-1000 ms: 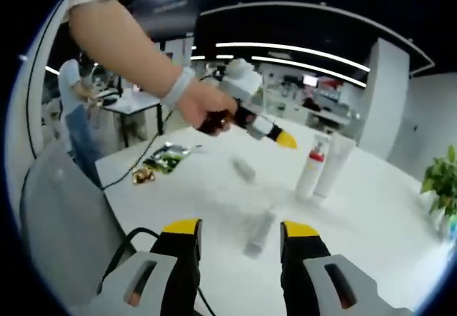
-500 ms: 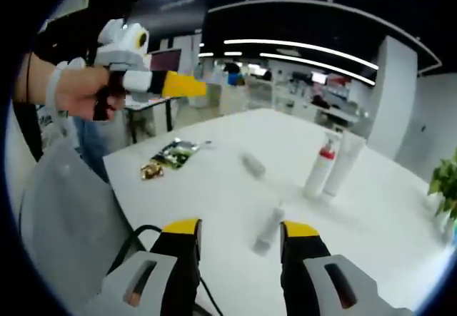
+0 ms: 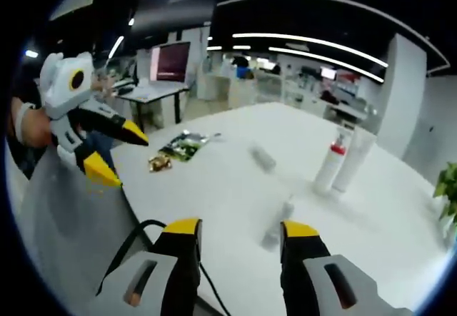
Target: Arrange the skincare products in the storage area until every visible bottle or jar stands upright without overlapping.
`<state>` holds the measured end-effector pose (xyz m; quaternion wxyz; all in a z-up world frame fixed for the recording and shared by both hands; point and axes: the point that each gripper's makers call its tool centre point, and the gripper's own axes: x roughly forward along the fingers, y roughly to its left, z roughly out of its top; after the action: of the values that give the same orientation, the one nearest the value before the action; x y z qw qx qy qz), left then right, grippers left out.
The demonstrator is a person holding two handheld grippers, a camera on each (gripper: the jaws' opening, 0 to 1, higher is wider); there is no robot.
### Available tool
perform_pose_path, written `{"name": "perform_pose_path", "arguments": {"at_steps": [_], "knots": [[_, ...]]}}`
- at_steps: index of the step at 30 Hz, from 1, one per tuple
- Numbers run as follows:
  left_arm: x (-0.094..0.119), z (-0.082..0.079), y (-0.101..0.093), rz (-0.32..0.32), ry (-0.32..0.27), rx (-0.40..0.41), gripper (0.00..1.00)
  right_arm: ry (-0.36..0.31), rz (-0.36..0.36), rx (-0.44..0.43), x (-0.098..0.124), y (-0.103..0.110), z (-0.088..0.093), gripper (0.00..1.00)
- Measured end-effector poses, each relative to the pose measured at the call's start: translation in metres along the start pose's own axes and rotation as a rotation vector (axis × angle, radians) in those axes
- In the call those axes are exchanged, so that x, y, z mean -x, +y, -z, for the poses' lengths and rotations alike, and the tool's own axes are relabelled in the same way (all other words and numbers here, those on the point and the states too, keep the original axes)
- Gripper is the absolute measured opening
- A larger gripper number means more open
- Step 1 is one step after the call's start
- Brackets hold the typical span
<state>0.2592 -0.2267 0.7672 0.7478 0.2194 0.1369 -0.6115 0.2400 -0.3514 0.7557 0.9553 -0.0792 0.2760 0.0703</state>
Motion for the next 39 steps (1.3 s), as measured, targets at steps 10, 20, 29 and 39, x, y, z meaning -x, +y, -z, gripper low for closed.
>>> {"name": "perform_pose_path", "arguments": {"at_steps": [10,20,29,39], "knots": [[-0.015,0.023,0.000,-0.047,0.102,-0.039,0.36,0.012,0.044,-0.010,0.001,-0.010,0.003,0.44],[-0.017,0.038,-0.007,-0.031,0.177,-0.081,0.36,0.101,-0.041,-0.057,-0.005,0.003,0.018,0.45],[-0.017,0.046,-0.010,-0.032,0.220,-0.154,0.36,0.183,-0.033,-0.300,-0.033,-0.031,0.031,0.41],[-0.016,0.053,-0.002,-0.062,0.258,-0.136,0.31,0.330,0.053,-0.399,-0.084,-0.080,0.067,0.39]]}}
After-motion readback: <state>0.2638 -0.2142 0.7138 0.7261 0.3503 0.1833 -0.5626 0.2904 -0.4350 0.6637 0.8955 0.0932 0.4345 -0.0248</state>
